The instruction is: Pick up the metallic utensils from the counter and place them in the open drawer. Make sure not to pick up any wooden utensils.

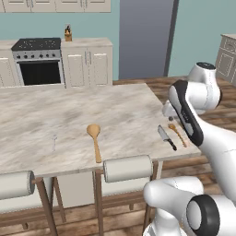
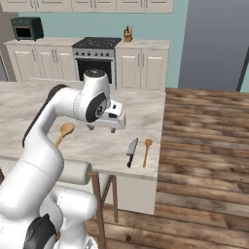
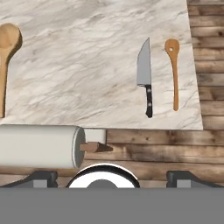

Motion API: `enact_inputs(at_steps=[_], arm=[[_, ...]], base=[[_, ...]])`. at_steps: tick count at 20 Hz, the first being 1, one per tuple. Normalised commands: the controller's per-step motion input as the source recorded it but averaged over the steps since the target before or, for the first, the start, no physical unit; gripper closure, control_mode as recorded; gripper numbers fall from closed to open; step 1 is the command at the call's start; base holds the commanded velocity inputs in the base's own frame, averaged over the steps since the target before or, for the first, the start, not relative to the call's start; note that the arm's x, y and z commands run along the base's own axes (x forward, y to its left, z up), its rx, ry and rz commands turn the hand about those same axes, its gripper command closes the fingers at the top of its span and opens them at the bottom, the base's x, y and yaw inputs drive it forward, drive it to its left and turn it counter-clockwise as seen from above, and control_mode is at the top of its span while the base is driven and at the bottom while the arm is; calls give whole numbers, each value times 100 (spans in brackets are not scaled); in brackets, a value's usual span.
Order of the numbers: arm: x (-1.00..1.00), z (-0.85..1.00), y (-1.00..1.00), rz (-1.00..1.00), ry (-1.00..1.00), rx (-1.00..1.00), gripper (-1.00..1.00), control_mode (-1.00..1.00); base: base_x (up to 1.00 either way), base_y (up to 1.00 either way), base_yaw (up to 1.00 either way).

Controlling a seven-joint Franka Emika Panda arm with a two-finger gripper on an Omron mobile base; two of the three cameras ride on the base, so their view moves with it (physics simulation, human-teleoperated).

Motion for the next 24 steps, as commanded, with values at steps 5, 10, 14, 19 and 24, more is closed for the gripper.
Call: enact_inputs(at_steps=[5, 10, 14, 19, 24], arm=[[15, -30, -31, 0, 0, 0, -100, -100], [17, -41, -14, 0, 0, -2, -100, -100], [18, -48, -4, 0, 0, -6, -100, -100], [14, -54, -1, 0, 0, -11, -100, -100], [3, -45, -14, 0, 0, -6, -100, -100]], base=[[0, 0, 0], [0, 0, 0], [0, 0, 0], [0, 0, 0], [0, 0, 0]])
